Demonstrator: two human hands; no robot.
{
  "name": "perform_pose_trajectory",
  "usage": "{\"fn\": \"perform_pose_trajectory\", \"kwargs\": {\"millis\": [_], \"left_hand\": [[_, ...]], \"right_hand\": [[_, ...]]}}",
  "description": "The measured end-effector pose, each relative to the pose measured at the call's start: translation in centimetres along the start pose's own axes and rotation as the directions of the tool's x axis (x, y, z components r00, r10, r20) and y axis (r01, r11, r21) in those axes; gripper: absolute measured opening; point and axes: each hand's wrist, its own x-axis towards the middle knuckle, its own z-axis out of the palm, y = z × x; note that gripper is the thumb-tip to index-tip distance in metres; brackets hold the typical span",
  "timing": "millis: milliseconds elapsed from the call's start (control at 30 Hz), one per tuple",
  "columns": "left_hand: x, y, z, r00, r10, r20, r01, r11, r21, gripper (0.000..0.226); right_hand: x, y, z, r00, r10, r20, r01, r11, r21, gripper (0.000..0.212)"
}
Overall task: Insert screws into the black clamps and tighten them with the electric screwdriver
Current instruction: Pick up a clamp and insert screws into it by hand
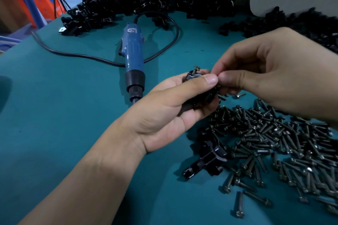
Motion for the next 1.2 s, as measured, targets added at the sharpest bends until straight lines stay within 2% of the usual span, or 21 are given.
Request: {"fn": "perform_pose_trajectory", "kwargs": {"millis": [100,200,367,467,600,667,733,800,933,1100,1200], "left_hand": [[0.01,0.01,-0.03,1.000,-0.003,0.001,0.003,1.000,0.010,0.040],[0.06,-0.11,-0.27,1.000,-0.003,0.011,0.002,1.000,0.023,0.034],[-0.04,-0.14,-0.19,0.999,-0.021,0.030,0.020,0.998,0.058,0.037],[-0.05,-0.01,-0.12,1.000,-0.017,0.007,0.017,0.999,0.052,0.041],[-0.03,0.04,-0.06,1.000,0.003,-0.020,-0.002,0.998,0.069,0.054],[-0.02,0.01,-0.12,1.000,0.004,-0.024,-0.003,0.998,0.056,0.052],[0.06,-0.04,-0.35,1.000,-0.010,-0.013,0.010,0.999,0.030,0.036],[0.15,-0.10,-0.55,1.000,-0.017,-0.008,0.017,1.000,0.015,0.021],[0.13,-0.14,-0.37,1.000,-0.010,0.011,0.010,1.000,0.010,0.023],[0.06,-0.28,-0.14,0.999,-0.028,0.025,0.027,0.999,0.041,0.024],[-0.05,-0.32,0.03,0.998,-0.045,0.046,0.042,0.998,0.054,0.023]], "right_hand": [[-0.11,-0.03,-0.06,1.000,-0.006,0.017,0.006,1.000,-0.002,0.020],[-0.14,-0.03,0.21,1.000,0.008,-0.010,-0.008,0.998,-0.059,0.008],[0.01,-0.32,0.44,0.998,0.065,-0.014,-0.066,0.986,-0.153,0.025],[0.07,-0.31,0.43,0.998,0.066,-0.023,-0.067,0.995,-0.069,0.025],[0.06,-0.51,0.29,0.992,0.123,0.017,-0.122,0.991,-0.061,0.052],[0.05,-0.62,0.43,0.990,0.140,0.019,-0.138,0.986,-0.090,0.045],[0.06,-0.55,0.54,0.993,0.115,-0.006,-0.115,0.984,-0.139,0.028],[0.06,-0.51,0.49,0.996,0.086,-0.010,-0.087,0.984,-0.154,0.021],[-0.07,-0.25,0.29,0.996,0.090,-0.005,-0.090,0.991,-0.101,0.008],[-0.18,-0.46,0.38,0.998,0.065,-0.016,-0.067,0.959,-0.275,0.028],[-0.33,-0.46,0.57,0.999,0.044,0.022,-0.035,0.945,-0.324,0.031]]}}
